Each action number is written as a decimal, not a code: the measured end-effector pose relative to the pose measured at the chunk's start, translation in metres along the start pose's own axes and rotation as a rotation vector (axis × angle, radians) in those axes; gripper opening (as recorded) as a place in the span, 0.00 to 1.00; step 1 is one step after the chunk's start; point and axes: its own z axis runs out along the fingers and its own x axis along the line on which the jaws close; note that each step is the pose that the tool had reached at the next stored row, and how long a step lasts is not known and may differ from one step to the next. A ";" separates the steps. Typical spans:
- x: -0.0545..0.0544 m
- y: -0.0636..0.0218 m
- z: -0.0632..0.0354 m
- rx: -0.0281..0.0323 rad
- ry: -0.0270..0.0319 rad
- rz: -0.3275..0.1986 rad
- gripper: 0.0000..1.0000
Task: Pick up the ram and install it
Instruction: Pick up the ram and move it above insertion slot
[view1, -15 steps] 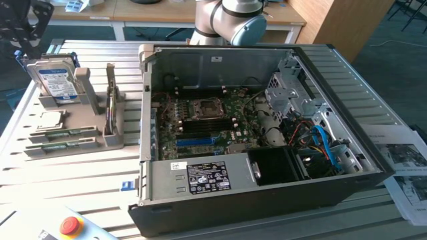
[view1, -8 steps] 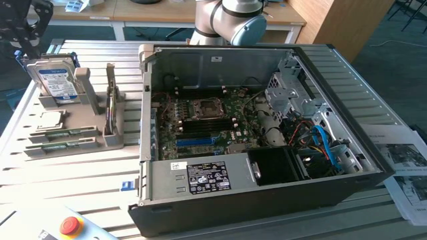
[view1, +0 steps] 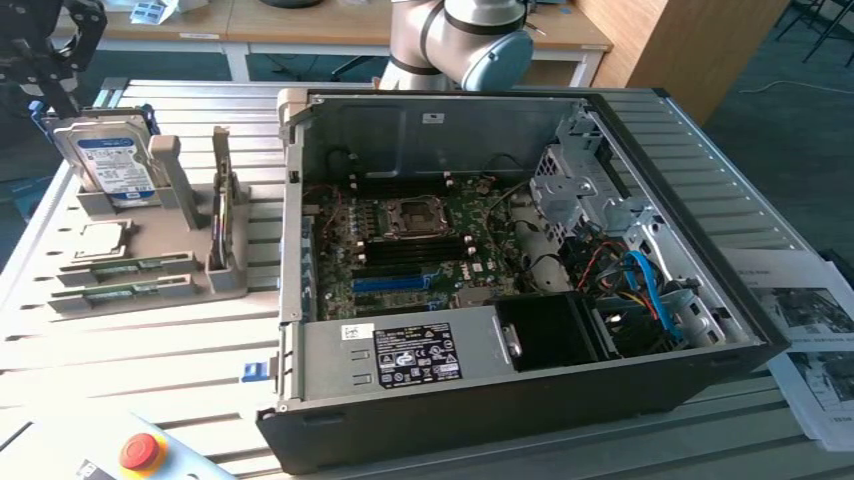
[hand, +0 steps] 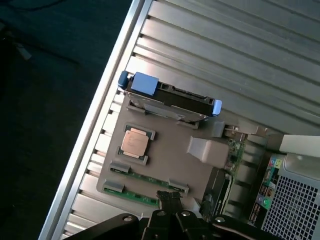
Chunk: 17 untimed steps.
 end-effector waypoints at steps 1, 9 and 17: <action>0.000 0.0000 0.0000 -0.0005 0.0008 -0.018 0.10; 0.000 0.0000 0.0001 -0.0038 0.0073 -0.163 0.10; 0.000 0.0000 0.0002 -0.0072 0.0138 -0.308 0.10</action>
